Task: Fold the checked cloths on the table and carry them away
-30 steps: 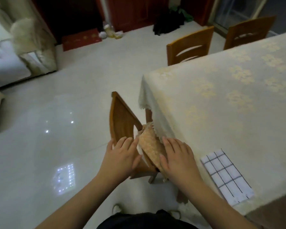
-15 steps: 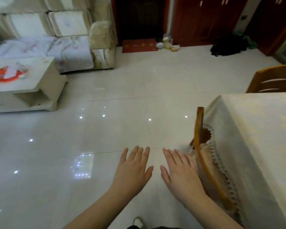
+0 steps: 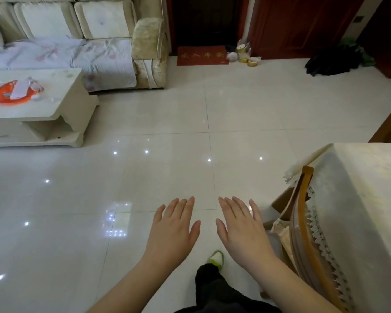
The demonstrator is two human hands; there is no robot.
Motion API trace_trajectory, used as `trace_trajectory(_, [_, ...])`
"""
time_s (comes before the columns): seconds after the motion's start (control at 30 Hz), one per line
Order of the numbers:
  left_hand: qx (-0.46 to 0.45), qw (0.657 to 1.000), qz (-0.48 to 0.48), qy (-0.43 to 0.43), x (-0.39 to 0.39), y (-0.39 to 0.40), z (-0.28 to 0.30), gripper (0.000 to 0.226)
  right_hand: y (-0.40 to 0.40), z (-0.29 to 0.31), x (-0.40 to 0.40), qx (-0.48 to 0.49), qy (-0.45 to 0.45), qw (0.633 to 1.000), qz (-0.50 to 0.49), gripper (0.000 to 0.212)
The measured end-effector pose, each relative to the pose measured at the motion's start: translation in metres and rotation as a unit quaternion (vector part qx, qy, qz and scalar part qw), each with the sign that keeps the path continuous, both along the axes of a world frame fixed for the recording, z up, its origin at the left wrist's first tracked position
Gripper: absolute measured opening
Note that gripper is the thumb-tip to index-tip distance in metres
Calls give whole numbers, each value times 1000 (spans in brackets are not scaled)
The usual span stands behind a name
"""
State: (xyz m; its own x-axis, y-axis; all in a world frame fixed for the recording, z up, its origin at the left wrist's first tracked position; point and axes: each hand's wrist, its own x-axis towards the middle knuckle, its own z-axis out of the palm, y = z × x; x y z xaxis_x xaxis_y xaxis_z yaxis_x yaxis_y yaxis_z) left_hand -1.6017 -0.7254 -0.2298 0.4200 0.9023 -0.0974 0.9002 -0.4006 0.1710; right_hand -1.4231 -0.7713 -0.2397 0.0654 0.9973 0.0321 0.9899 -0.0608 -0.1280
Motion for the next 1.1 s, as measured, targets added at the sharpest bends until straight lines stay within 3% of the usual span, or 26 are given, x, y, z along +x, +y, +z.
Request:
trace_trajectory(0.47, [11, 994, -92, 58, 113, 189, 17, 64, 180, 0, 99, 20, 18, 999, -39, 53])
trace_trajectory(0.67, [27, 990, -131, 33, 158, 258, 9, 55, 231, -4, 142, 4, 14, 997, -74, 54])
trace_trajectory(0.97, [20, 982, -188, 19, 230, 401, -14, 59, 357, -13, 214, -10, -12, 990, -140, 48])
trace_trajectory(1.1, [37, 974, -223, -6, 263, 479, -2, 63, 405, -6, 244, -30, -21, 981, -191, 56])
